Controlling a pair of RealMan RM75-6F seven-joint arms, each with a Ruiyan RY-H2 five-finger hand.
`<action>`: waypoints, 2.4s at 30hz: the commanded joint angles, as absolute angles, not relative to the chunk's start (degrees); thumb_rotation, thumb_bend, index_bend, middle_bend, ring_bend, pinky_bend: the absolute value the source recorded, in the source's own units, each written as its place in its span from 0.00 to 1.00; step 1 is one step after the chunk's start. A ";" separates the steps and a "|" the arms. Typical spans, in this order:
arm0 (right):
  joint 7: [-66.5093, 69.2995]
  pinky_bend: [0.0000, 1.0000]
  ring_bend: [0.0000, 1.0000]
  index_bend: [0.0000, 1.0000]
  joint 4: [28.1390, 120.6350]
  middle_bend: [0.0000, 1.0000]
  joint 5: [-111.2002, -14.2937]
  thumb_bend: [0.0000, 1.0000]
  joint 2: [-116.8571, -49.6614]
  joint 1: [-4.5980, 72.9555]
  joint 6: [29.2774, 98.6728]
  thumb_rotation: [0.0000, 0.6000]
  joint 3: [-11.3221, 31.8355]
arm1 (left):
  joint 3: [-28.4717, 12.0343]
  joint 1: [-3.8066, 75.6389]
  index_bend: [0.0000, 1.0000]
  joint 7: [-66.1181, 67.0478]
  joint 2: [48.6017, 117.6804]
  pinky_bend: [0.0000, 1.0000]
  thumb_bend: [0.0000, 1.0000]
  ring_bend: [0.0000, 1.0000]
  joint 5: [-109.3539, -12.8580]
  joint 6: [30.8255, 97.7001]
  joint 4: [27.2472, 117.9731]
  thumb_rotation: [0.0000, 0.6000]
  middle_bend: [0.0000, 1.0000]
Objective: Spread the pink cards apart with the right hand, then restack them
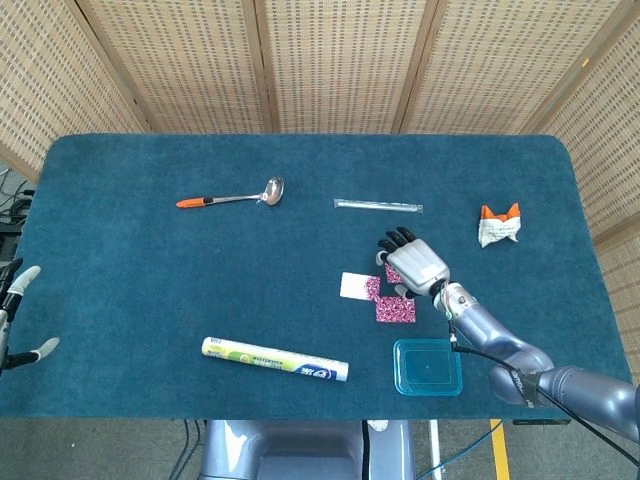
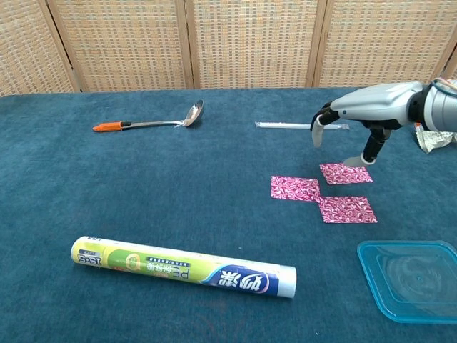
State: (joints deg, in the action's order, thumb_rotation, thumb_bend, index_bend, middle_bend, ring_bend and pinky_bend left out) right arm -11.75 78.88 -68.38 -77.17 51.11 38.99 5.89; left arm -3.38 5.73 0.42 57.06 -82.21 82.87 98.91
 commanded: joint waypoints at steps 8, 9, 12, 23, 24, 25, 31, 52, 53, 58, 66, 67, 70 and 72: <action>-11.54 0.00 0.00 0.33 73.57 0.16 -64.78 0.15 -78.76 49.71 39.82 1.00 6.22 | -3.28 5.81 0.08 1.29 56.58 0.00 0.14 0.00 -82.82 83.09 100.02 1.00 0.00; -11.55 0.00 0.00 0.33 72.91 0.16 -64.30 0.15 -79.04 49.62 39.76 1.00 6.30 | -3.26 5.79 0.08 1.35 56.54 0.00 0.14 0.00 -82.84 83.11 100.09 1.00 0.00; -12.10 0.00 0.00 0.33 71.17 0.15 -62.79 0.14 -79.90 49.58 39.46 1.00 6.47 | -3.21 5.77 0.08 1.44 56.47 0.00 0.14 0.00 -82.99 83.19 100.28 1.00 0.00; -16.62 0.00 0.00 0.34 65.79 0.15 -57.30 0.15 -84.27 50.18 38.55 1.00 6.58 | -3.11 5.90 0.08 1.26 56.69 0.00 0.14 0.00 -82.69 82.67 99.82 1.00 0.00; -16.92 0.00 0.00 0.34 65.51 0.15 -57.01 0.16 -84.56 50.24 38.48 1.00 6.56 | -3.12 5.92 0.08 1.21 56.69 0.00 0.14 0.00 -82.66 82.63 99.76 1.00 0.00; -17.29 0.00 0.00 0.34 65.12 0.15 -56.54 0.16 -85.01 50.33 38.36 1.00 6.57 | -3.10 5.94 0.08 1.14 56.71 0.00 0.14 0.00 -82.65 82.55 99.69 1.00 0.00; -18.78 0.00 0.00 0.34 63.63 0.15 -54.73 0.16 -86.97 50.66 38.00 1.00 6.63 | -3.02 5.97 0.08 0.69 56.79 0.00 0.14 0.00 -82.50 82.26 99.23 1.00 0.00; -19.85 0.00 0.00 0.36 57.72 0.15 -53.03 0.21 -92.46 50.94 37.72 1.00 7.36 | -2.78 5.41 0.08 -0.46 56.55 0.00 0.14 0.00 -82.57 82.74 98.38 1.00 0.00; -19.81 0.00 0.00 0.36 57.62 0.15 -53.14 0.21 -92.57 50.91 37.75 1.00 7.38 | -2.78 5.41 0.08 -0.43 56.53 0.00 0.14 0.00 -82.56 82.73 98.41 1.00 0.00; -19.59 0.00 0.00 0.36 57.11 0.15 -53.63 0.21 -93.03 50.70 37.88 1.00 7.46 | -2.77 5.38 0.08 -0.30 56.53 0.00 0.14 0.00 -82.50 82.71 98.54 1.00 0.00; -19.37 0.00 0.00 0.36 56.74 0.15 -54.37 0.21 -93.23 50.31 37.96 1.00 7.48 | -2.81 5.44 0.08 -0.25 56.45 0.00 0.14 0.00 -82.66 82.73 98.72 1.00 0.00; -19.36 0.00 0.00 0.36 56.63 0.15 -54.40 0.21 -93.24 50.29 37.91 1.00 7.49 | -2.79 5.43 0.08 -0.25 56.45 0.00 0.14 0.00 -82.67 82.72 98.74 1.00 0.00; -19.32 0.00 0.00 0.36 56.24 0.15 -54.53 0.21 -93.30 50.22 37.74 1.00 7.51 | -2.80 5.43 0.08 -0.19 56.44 0.00 0.14 0.00 -82.65 82.73 98.74 1.00 0.00; -19.22 0.00 0.00 0.36 56.08 0.15 -54.64 0.21 -93.33 50.12 37.71 1.00 7.57 | -2.83 5.43 0.08 -0.15 56.44 0.00 0.14 0.00 -82.63 82.75 98.78 1.00 0.00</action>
